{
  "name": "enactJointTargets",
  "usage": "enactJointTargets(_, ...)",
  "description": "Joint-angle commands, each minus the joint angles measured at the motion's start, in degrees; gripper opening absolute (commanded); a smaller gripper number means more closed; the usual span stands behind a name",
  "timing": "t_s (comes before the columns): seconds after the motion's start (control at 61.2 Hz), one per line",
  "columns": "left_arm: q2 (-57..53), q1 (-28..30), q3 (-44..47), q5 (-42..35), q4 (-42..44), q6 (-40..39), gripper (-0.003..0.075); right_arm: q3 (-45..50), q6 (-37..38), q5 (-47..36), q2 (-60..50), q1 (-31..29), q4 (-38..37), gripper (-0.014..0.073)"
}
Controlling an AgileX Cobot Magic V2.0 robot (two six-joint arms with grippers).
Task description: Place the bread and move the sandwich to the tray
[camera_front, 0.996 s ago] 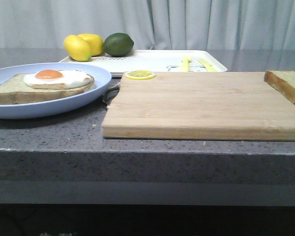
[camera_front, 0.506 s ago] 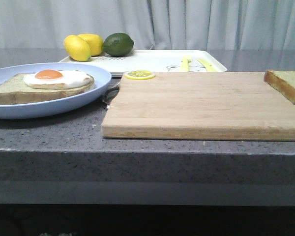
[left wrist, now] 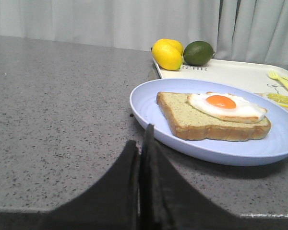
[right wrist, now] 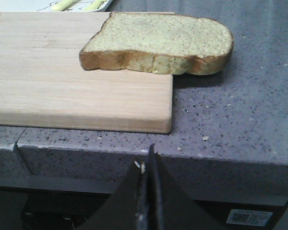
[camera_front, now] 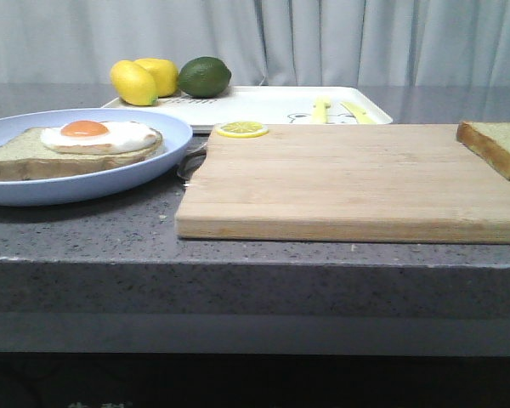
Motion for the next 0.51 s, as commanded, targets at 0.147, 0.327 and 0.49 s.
enactJointTargets(0.147, -1.23, -0.31, 0.04, -5.17, -0.10, 0.03, -0.0020, -0.09, -0.42, -9.83, -0.97, -0.02, -0.15, -0.0060)
enactJointTargets(0.327, -1.23, -0.31, 0.04, -5.64, -0.10, 0.03, -0.0020, -0.09, -0.42, -13.46, -0.97, -0.02, -0.15, -0.0060)
enactJointTargets(0.49, -1.23, -0.31, 0.04, -10.90, -0.10, 0.03, -0.0020, -0.09, -0.42, -16.61, -0.97, -0.02, -0.10, -0.0060)
